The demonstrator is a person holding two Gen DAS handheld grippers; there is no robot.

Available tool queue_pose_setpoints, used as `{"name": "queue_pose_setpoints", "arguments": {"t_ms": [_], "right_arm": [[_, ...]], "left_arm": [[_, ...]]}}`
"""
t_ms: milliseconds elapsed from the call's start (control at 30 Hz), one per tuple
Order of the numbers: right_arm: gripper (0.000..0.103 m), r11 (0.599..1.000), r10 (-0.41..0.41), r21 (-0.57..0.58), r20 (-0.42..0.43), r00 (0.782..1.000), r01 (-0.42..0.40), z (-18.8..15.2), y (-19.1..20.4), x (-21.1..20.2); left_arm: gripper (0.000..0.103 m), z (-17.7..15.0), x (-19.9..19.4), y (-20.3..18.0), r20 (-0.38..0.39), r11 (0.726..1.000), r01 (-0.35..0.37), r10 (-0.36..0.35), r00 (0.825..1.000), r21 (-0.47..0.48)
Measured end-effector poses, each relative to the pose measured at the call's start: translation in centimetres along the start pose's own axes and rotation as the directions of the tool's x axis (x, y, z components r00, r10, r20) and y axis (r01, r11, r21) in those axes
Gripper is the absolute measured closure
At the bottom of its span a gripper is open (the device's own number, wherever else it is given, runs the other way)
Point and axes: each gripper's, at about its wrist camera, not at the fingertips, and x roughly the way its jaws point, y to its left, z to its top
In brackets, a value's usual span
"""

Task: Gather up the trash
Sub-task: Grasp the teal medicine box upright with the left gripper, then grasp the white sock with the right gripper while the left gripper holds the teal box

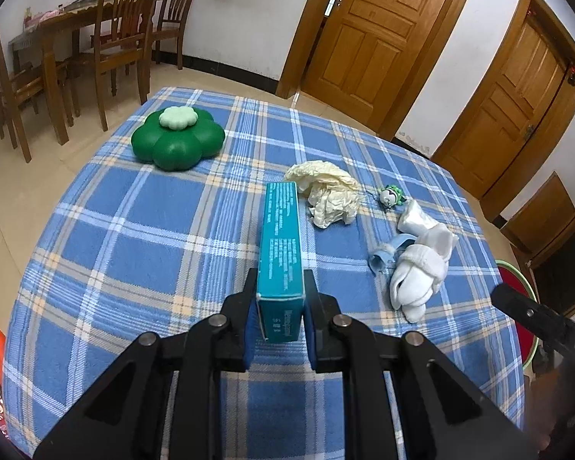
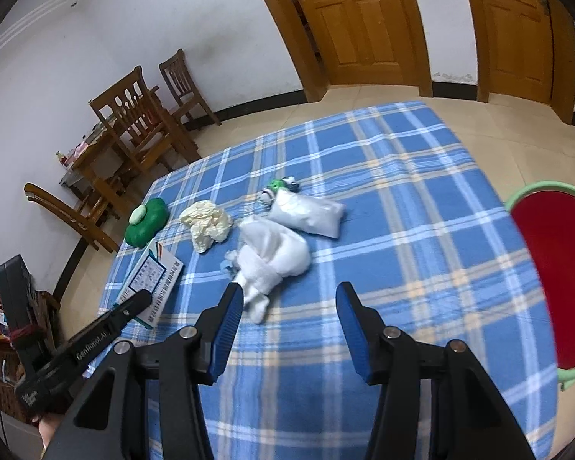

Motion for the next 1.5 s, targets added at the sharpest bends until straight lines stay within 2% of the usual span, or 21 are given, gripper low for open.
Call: {"name": "queue_pose_setpoints", "arguments": {"t_ms": [233,667,800,867,933,1033,1233,1500], "right_arm": [[0.049,1.0,0.009,-0.002,-0.029,1.0,-0.009,0.5,1.3,2.7],[0.049,1.0,-0.027,0.003,-0.089,0.996,0.028,0.6,1.6,7.0],[0.049,0.999,-0.042,-0.019,-0.074,0.996,0.04,0.6,1.9,7.2],[0.054,0.998,-0.053,-0.026,-0.066,0.996,0.051,0.6,1.9,7.2],[0.068,0.997,-0.073,-0.034,-0.057,0.996,0.071,0.5,1.8,7.2],[0.079,0.997,-0.077,-0.019,-0.049,0.996,0.076,0.4,1.2,7.0],[0.086,0.998,-0.059,-0.005,-0.053,0.997,0.059,0.3,0.6,6.8],[0.087,0.999,-0.037,0.021,-0.058,0.998,0.038,-0.5,-0.9,5.5]], "left_arm": [[0.084,0.1,0.9,0.0,-0.018,1.0,0.001,-0.001,1.0,-0.004],[0.083,0.3,2.7,0.5,-0.047,1.0,-0.014,0.013,0.999,-0.011],[0.083,0.3,3.2,0.4,-0.054,1.0,-0.022,0.022,0.998,-0.008],[0.083,0.2,3.4,0.4,-0.058,1.0,-0.026,0.026,0.998,-0.008],[0.083,0.2,3.4,0.5,-0.059,1.0,-0.026,0.026,0.998,-0.008],[0.083,0.3,3.5,0.4,-0.058,1.0,-0.03,0.029,0.998,-0.005],[0.083,0.3,3.5,0.4,-0.059,1.0,-0.031,0.03,0.998,-0.005],[0.083,0.3,3.1,0.4,-0.047,0.999,-0.036,0.036,0.998,-0.006]]}}
